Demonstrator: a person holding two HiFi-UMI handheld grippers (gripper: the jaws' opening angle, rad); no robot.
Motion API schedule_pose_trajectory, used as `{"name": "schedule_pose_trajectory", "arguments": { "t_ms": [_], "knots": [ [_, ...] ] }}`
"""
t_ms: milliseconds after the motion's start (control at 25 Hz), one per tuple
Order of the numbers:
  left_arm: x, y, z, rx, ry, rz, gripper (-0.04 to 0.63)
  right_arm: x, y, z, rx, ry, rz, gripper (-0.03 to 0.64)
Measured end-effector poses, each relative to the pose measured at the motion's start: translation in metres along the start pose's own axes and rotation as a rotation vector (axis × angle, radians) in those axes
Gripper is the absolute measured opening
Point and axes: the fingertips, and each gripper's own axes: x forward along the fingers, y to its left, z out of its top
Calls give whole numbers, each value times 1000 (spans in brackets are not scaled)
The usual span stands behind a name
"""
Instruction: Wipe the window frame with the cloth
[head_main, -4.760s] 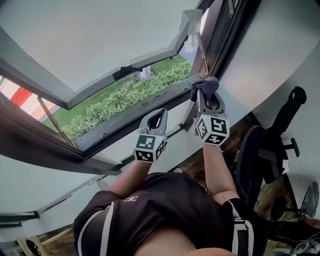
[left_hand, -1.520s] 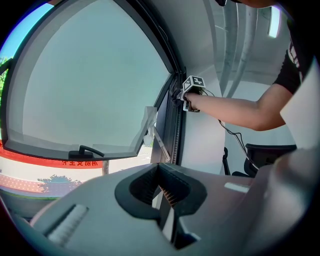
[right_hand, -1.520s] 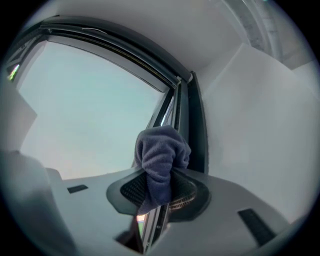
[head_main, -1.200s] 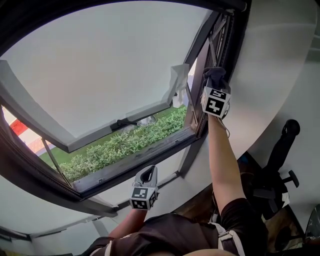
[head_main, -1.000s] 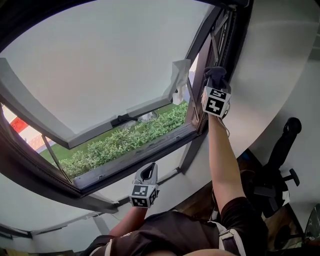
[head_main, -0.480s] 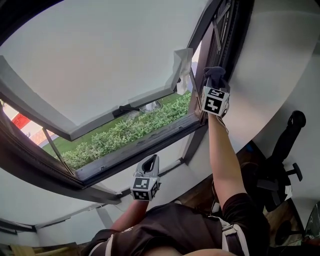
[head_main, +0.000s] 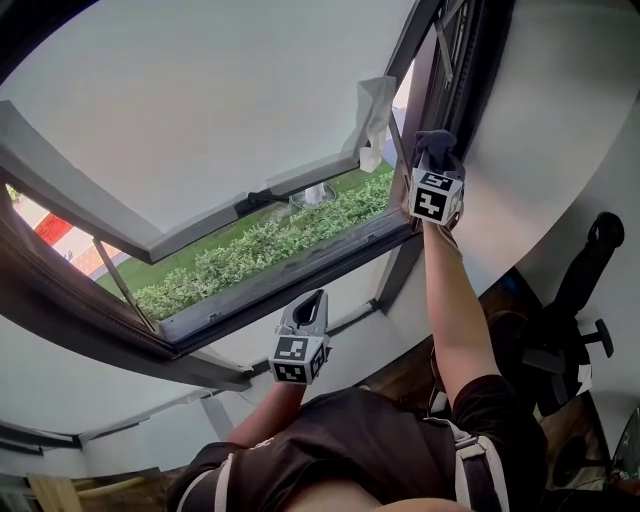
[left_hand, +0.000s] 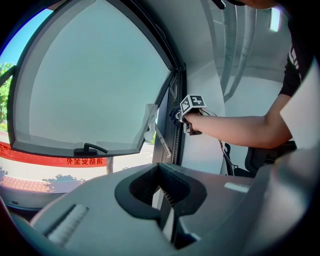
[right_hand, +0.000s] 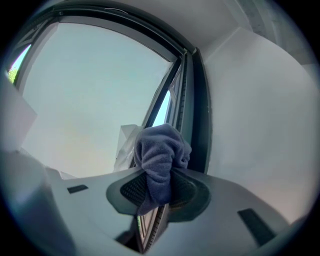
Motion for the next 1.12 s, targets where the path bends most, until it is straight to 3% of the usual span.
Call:
{"name": "schedule_pose_trajectory", "arguments": {
  "t_ms": [160, 360, 720, 1120],
  "knots": [
    [4, -1, 3, -1, -9, 3, 9, 2, 2, -6, 4, -3, -17, 98],
    [-1, 6, 2, -14, -12, 24, 9, 2, 2, -8, 105, -15, -16, 97],
    [-5, 22, 3, -29, -21, 48, 9, 3, 5, -20, 187, -7, -49, 97],
    [-6, 30, 0, -38, -14, 48, 9, 3, 12, -51, 192, 34, -76, 97]
  ]
}}
